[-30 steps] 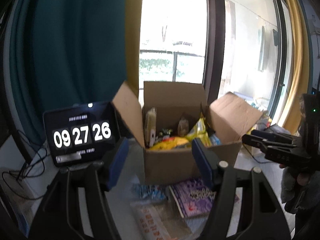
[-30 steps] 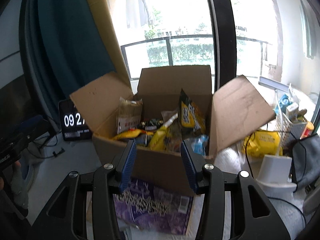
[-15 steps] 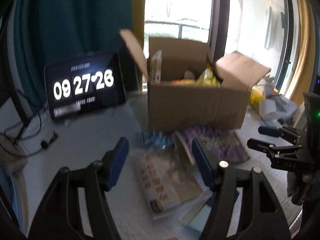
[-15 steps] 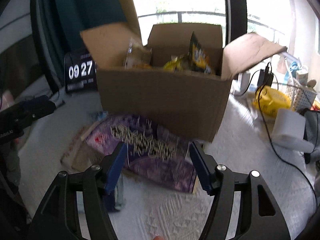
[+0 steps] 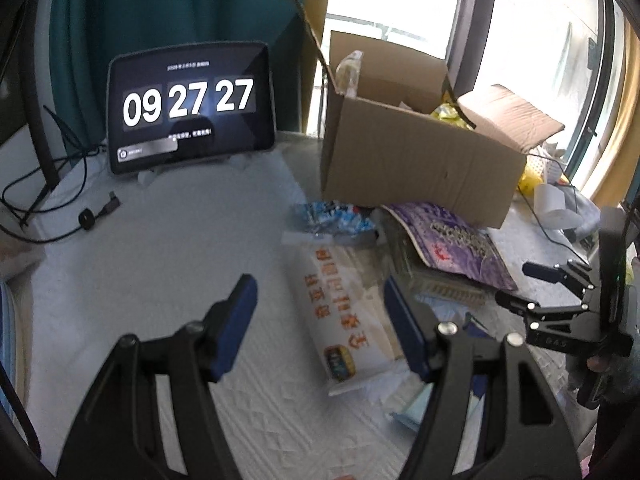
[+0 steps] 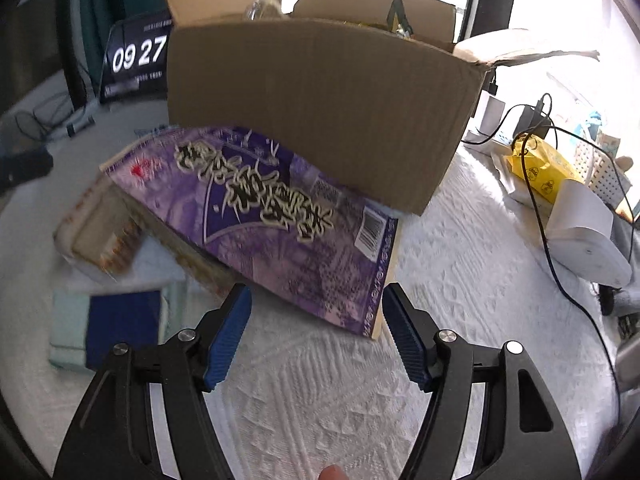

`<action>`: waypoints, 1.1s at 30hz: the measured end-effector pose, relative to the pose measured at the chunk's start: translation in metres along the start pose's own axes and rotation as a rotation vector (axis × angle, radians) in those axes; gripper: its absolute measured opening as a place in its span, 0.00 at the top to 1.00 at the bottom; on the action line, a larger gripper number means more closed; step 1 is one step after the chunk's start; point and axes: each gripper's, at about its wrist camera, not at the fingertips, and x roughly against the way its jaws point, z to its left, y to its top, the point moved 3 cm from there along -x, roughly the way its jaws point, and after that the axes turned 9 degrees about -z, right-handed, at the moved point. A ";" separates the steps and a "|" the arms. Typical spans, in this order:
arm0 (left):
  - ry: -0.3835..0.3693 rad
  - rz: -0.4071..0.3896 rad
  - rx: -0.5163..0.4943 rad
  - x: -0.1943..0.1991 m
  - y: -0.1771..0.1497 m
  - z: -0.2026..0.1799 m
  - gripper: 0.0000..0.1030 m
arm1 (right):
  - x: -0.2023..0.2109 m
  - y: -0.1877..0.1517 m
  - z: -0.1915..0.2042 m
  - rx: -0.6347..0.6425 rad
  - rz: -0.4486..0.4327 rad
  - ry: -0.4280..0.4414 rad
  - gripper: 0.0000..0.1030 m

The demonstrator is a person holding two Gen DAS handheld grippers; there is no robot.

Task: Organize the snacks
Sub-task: 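Grasp the purple printed bag with the right gripper while the left gripper grasps a white bread bag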

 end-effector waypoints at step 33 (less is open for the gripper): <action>-0.014 0.186 -0.133 -0.069 -0.031 -0.057 0.08 | -0.027 0.053 0.009 0.023 -0.173 -0.081 0.54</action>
